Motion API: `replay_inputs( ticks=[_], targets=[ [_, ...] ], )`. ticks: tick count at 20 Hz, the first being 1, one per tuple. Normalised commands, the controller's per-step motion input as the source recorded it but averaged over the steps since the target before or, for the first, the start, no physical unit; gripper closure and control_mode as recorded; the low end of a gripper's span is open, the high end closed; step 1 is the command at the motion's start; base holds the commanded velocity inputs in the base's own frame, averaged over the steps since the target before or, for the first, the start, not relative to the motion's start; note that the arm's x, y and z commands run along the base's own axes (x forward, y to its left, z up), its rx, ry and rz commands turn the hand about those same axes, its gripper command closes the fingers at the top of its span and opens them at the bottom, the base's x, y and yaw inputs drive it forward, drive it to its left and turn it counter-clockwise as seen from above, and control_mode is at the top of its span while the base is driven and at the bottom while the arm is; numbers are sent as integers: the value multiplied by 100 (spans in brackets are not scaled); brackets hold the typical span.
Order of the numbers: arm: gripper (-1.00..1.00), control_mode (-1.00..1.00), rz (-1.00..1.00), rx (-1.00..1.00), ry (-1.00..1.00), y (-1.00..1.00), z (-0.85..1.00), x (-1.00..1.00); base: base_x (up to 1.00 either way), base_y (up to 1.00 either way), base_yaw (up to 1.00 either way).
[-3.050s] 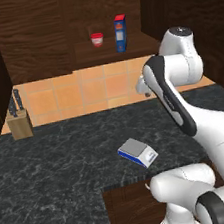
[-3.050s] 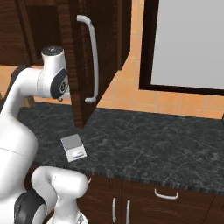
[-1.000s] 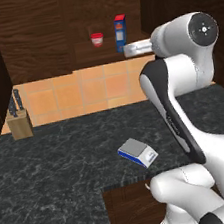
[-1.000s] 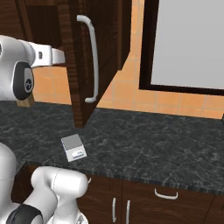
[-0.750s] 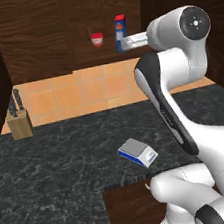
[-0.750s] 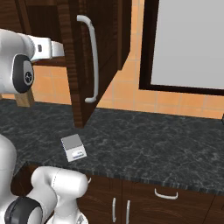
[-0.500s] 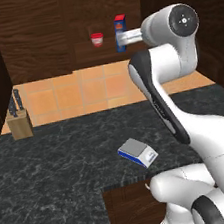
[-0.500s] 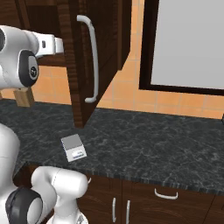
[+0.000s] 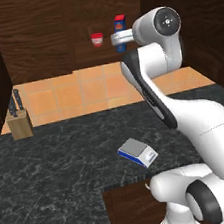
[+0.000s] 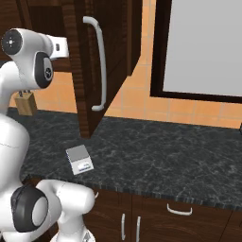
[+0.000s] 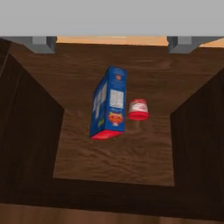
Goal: Pick the boxed food and place it on the digital scale for weighing, and close the cabinet.
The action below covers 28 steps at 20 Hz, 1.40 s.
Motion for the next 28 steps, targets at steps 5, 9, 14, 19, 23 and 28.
replay_inputs(
  ticks=[5,9,14,19,23,28],
  targets=[
    [-100,-100,0,0,0,0,-11,50,0,0,0],
    [-100,-100,0,0,0,0,0,34,0,0,0],
    [-100,-100,0,0,2,0,0,24,0,0,0],
    [-100,-100,0,1,2,0,1,32,0,0,0],
    [-100,-100,0,1,0,0,9,27,0,0,0],
    [-100,-100,0,0,-4,-1,22,22,0,0,0]
  ],
)
